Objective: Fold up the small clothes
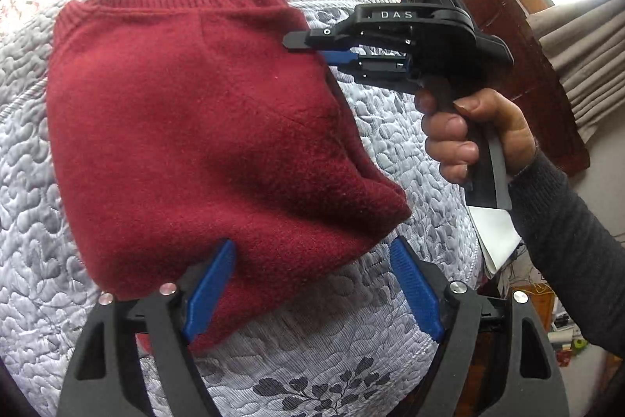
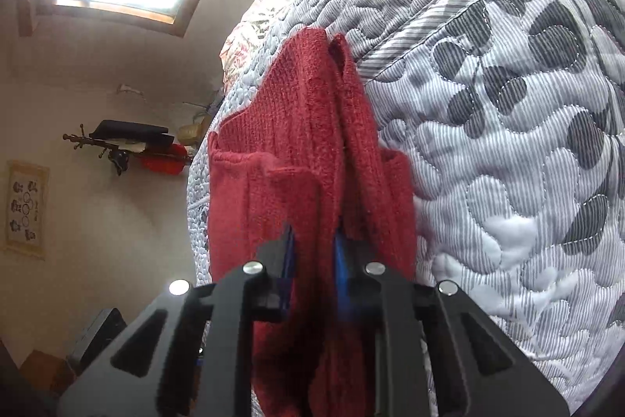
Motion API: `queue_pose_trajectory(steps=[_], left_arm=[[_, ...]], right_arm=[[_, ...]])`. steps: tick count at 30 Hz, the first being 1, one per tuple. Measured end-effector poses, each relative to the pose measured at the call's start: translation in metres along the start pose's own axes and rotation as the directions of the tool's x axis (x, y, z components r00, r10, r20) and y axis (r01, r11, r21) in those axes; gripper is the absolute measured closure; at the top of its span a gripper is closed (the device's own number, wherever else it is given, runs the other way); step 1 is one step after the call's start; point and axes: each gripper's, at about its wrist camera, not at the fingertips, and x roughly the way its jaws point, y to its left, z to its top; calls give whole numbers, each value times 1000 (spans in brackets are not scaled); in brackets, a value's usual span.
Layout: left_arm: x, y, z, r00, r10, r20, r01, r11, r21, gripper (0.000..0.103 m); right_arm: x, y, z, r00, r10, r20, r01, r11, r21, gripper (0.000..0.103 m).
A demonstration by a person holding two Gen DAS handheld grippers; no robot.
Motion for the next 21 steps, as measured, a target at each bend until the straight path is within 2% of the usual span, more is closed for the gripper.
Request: queue_pose_trajectory(steps=[4, 6, 8, 11, 14, 16, 17, 18, 21], left_arm=[[3, 1, -2, 999, -30, -15, 30, 1000, 2, 21], [4, -1, -3, 999, -49, -20, 49, 999, 11, 21], [6, -1, -3, 998, -65, -25, 66, 998, 14, 21], [13, -1, -2, 997, -75, -32, 76, 997, 18, 21], [16, 2, -1, 997, -75, -35, 75, 997, 7, 21], [12, 3, -1, 997, -74, -33, 74, 997, 6, 21], [11, 3, 0, 997, -64, -32, 65, 998, 9, 21], [11, -1, 2, 999, -42, -34, 43, 999, 16, 21], [8, -4, 5, 999, 23, -35, -22, 999, 40, 21]], right_arm=[[-27, 21, -18, 998, -6, 63, 11, 996, -88, 90], [-44, 24, -21, 994, 3, 114, 8, 996, -94, 90], [-50, 8, -19, 988, -26, 151, 35, 998, -57, 90], [-33, -29, -12, 994, -42, 102, 39, 999, 30, 88], [-23, -38, -9, 995, -46, 87, 42, 998, 53, 72], [-29, -29, -12, 993, -51, 103, 48, 998, 31, 71], [-34, -22, -15, 992, -54, 116, 52, 998, 18, 65], [-39, -15, -19, 990, -62, 129, 62, 998, 8, 58], [-46, -3, -38, 990, -80, 116, 85, 996, -33, 54]])
